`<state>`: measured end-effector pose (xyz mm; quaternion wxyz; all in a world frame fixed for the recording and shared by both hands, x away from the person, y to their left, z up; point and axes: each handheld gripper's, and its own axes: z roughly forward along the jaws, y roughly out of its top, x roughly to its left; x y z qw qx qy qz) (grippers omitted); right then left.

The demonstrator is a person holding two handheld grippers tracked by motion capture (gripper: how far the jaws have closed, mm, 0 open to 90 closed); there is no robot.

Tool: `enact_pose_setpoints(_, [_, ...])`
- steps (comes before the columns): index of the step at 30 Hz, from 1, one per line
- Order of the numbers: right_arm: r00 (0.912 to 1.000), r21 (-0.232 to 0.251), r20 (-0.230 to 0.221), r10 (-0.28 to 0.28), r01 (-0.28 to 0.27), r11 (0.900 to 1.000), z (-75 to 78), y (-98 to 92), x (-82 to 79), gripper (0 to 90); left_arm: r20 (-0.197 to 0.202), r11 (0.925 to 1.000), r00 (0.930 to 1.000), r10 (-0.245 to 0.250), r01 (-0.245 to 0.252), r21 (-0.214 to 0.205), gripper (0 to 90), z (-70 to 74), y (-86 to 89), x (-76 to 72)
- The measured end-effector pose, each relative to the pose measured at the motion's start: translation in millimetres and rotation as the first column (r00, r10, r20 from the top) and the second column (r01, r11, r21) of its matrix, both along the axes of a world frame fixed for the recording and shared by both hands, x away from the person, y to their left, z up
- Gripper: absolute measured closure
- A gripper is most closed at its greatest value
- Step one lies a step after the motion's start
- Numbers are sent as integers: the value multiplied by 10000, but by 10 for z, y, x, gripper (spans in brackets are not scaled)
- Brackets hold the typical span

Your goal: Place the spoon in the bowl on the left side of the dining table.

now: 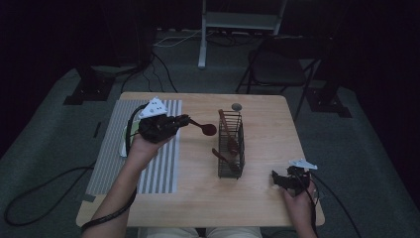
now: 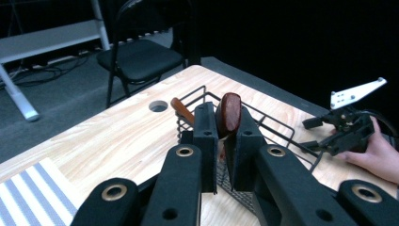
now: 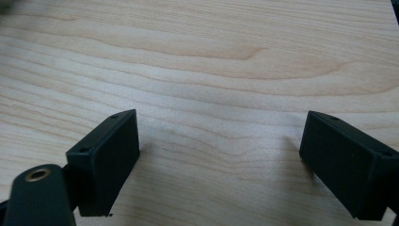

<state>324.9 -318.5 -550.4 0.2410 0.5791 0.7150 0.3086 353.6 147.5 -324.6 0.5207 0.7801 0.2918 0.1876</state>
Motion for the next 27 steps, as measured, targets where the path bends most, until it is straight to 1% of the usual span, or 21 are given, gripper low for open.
enact_pose_setpoints(2, [10000, -3, 3, 2, -2, 10000, 0, 0, 0, 119, 30, 9999, 9999, 121, -121, -113, 838, 3, 55, -6])
enact_pose_setpoints(4, [10000, -2, 1, 2, -2, 10000, 0, 0, 0, 119, 32, 9996, 9997, 260, -260, -106, 838, 5, 103, -5])
enact_pose_setpoints(6, [10000, 0, 1, 1, -1, 10000, 0, 0, 0, 118, -26, 9992, 9994, 346, -346, -199, 838, 3, 161, 0])
enact_pose_setpoints(8, [10000, 1, 0, 0, 0, 10000, 0, 0, 0, 119, -26, 9984, 9985, 549, -550, -135, 838, -7, 211, 1])
enact_pose_setpoints(9, [10000, 0, 2, 1, -1, 10000, 0, 0, 0, 119, -64, 9973, 9974, 717, -718, -128, 838, -29, 272, 3])
enact_pose_setpoints(10, [10000, 0, 2, 1, -1, 10000, 0, 0, 0, 119, -64, 9973, 9974, 717, -718, -128, 838, -29, 272, 3])
enact_pose_setpoints(11, [10000, 0, 3, 1, -1, 10000, 0, 0, 0, 118, 56, 9952, 9952, 978, -977, -76, 838, -44, 315, -8])
enact_pose_setpoints(12, [10000, -1, 1, 0, 0, 10000, 0, 0, 0, 119, 56, 9952, 9952, 978, -977, -76, 838, -44, 315, -8])
enact_pose_setpoints(13, [10000, -1, 1, 0, 0, 10000, 0, 0, 0, 119, 12, 9949, 9949, 1008, -1008, -53, 838, -51, 353, -9])
enact_pose_setpoints(15, [10000, 1, 2, -1, 1, 10000, 0, 0, 0, 119, 69, 9921, 9921, 1251, -1250, -121, 839, -67, 410, -20])
enact_pose_setpoints(16, [10000, -1, 3, 1, -1, 10000, 0, 0, 0, 119, 33, 9913, 9914, 1309, -1309, -128, 838, -83, 464, -21])
enact_pose_setpoints(17, [10000, -1, 2, -1, 1, 10000, 0, 0, 0, 119, 33, 9891, 9892, 1463, -1463, -161, 838, -94, 496, -24])
enact_pose_setpoints(18, [10000, -1, 2, -1, 1, 10000, 0, 0, 0, 119, 33, 9891, 9892, 1463, -1463, -161, 838, -94, 496, -24])
enact_pose_setpoints(19, [10000, 0, 1, -1, 1, 10000, 0, 0, 0, 119, -59, 9891, 9893, 1458, -1458, -199, 838, -111, 537, -20])
enact_pose_setpoints(21, [10000, -4, 10, 7, -7, 10000, -1, 0, 1, 118, 37, 9837, 9838, 1792, -1791, -148, 838, -139, 599, -30])
enact_pose_setpoints(22, [10000, 9, 6, -6, 6, 10000, -1, 1, 0, 119, 72, 9801, 9802, 1976, -1975, -196, 838, -152, 635, -41])
enact_pose_setpoints(23, [10000, 5, 7, -3, 3, 10000, -1, 1, 0, 118, 69, 9774, 9777, 2097, -2094, -296, 838, -164, 680, -48])
enact_pose_setpoints(24, [10000, 5, 7, -3, 3, 10000, -1, 1, 0, 118, 1, 9776, 9781, 2082, -2081, -324, 838, -173, 713, -48])
enact_pose_setpoints(25, [10000, 3, 6, -2, 2, 10000, -1, 0, 0, 118, 63, 9723, 9728, 2317, -2314, -318, 838, -190, 760, -58])
enact_pose_setpoints(26, [10000, 3, 9, -3, 3, 10000, -1, 1, 0, 119, 55, 9699, 9703, 2420, -2417, -300, 838, -200, 789, -61])
enact_pose_setpoints(27, [10000, 0, 8, 0, 0, 10000, -1, 0, 0, 119, -51, 9694, 9699, 2433, -2433, -316, 838, -222, 837, -61])
